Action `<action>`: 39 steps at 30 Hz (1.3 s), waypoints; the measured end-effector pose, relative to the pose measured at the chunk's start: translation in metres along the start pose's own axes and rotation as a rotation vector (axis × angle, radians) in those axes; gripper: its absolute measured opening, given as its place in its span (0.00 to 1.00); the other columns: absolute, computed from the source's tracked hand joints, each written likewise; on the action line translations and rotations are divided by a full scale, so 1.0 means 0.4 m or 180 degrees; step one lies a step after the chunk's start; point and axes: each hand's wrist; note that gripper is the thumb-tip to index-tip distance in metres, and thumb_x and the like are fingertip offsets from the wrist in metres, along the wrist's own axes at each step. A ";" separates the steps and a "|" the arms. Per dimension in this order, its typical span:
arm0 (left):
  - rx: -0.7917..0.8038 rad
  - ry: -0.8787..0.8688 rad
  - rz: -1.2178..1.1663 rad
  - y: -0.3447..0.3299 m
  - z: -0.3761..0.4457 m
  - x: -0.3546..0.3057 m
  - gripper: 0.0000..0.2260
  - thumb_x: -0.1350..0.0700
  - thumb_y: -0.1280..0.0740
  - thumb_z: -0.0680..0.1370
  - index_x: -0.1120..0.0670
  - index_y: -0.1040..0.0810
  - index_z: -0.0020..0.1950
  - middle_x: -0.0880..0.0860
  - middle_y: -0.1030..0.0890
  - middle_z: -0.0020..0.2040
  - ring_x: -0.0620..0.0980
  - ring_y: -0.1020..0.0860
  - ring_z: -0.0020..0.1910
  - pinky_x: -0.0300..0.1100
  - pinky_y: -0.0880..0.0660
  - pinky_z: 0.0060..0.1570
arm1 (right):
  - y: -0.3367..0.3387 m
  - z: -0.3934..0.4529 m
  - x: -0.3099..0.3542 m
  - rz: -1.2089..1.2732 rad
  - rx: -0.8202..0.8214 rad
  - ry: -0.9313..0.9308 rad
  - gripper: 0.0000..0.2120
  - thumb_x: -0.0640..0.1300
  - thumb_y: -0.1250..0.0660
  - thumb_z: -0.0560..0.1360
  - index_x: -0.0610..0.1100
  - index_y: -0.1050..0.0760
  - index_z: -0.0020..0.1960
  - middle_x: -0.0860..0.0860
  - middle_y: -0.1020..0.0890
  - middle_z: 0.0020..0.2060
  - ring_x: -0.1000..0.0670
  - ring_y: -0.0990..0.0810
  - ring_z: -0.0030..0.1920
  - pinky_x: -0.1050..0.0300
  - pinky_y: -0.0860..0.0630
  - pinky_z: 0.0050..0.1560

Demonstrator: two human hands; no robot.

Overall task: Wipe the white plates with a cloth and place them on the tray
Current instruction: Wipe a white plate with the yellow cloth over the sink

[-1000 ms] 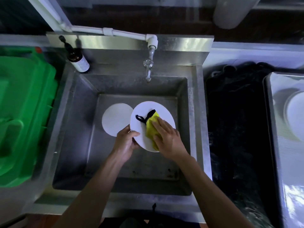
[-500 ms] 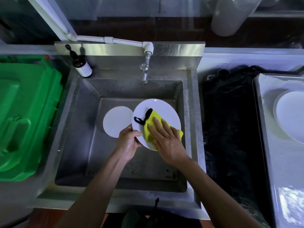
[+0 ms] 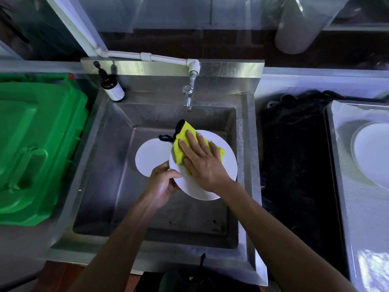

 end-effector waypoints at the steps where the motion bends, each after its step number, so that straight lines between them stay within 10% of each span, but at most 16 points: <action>1: -0.0004 -0.0007 -0.0019 0.000 -0.003 -0.003 0.18 0.65 0.33 0.66 0.55 0.14 0.53 0.61 0.16 0.52 0.60 0.17 0.50 0.51 0.19 0.44 | 0.002 0.006 0.003 -0.0046 -0.0026 0.0040 0.25 0.53 0.53 0.86 0.56 0.53 0.82 0.54 0.58 0.82 0.46 0.60 0.81 0.37 0.52 0.76; 12: -0.0471 -0.0249 -0.0082 -0.022 -0.015 -0.028 0.16 0.65 0.33 0.62 0.55 0.14 0.47 0.59 0.14 0.51 0.61 0.17 0.48 0.54 0.20 0.43 | 0.040 0.051 -0.073 -0.0187 -0.0426 -0.0567 0.26 0.54 0.53 0.86 0.55 0.54 0.82 0.53 0.57 0.82 0.46 0.58 0.81 0.38 0.51 0.77; 18: -0.0638 -0.0374 -0.0302 -0.041 -0.016 -0.054 0.14 0.67 0.34 0.61 0.57 0.18 0.44 0.60 0.24 0.44 0.60 0.30 0.43 0.57 0.38 0.43 | 0.016 -0.008 -0.104 0.0047 -0.0536 -0.0933 0.27 0.55 0.54 0.85 0.55 0.56 0.82 0.51 0.58 0.82 0.45 0.59 0.81 0.39 0.48 0.78; 29: -0.0718 -0.0370 -0.0647 -0.064 0.001 -0.045 0.17 0.73 0.37 0.71 0.58 0.17 0.54 0.59 0.16 0.51 0.62 0.18 0.50 0.53 0.21 0.49 | -0.055 -0.111 0.007 0.0462 -0.0486 -0.1029 0.26 0.51 0.54 0.86 0.55 0.57 0.82 0.54 0.62 0.81 0.51 0.68 0.80 0.39 0.61 0.79; 39: -0.0790 -0.0338 -0.0693 -0.065 -0.012 -0.049 0.17 0.71 0.41 0.71 0.55 0.19 0.49 0.58 0.22 0.42 0.53 0.24 0.36 0.41 0.32 0.36 | -0.072 -0.118 0.133 0.0491 -0.0495 -0.0649 0.27 0.54 0.57 0.84 0.54 0.54 0.82 0.52 0.59 0.82 0.49 0.64 0.81 0.38 0.56 0.78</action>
Point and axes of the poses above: each hand's wrist, its own z-axis towards the middle knuckle, its own y-axis out of the back of the hand, x = y × z
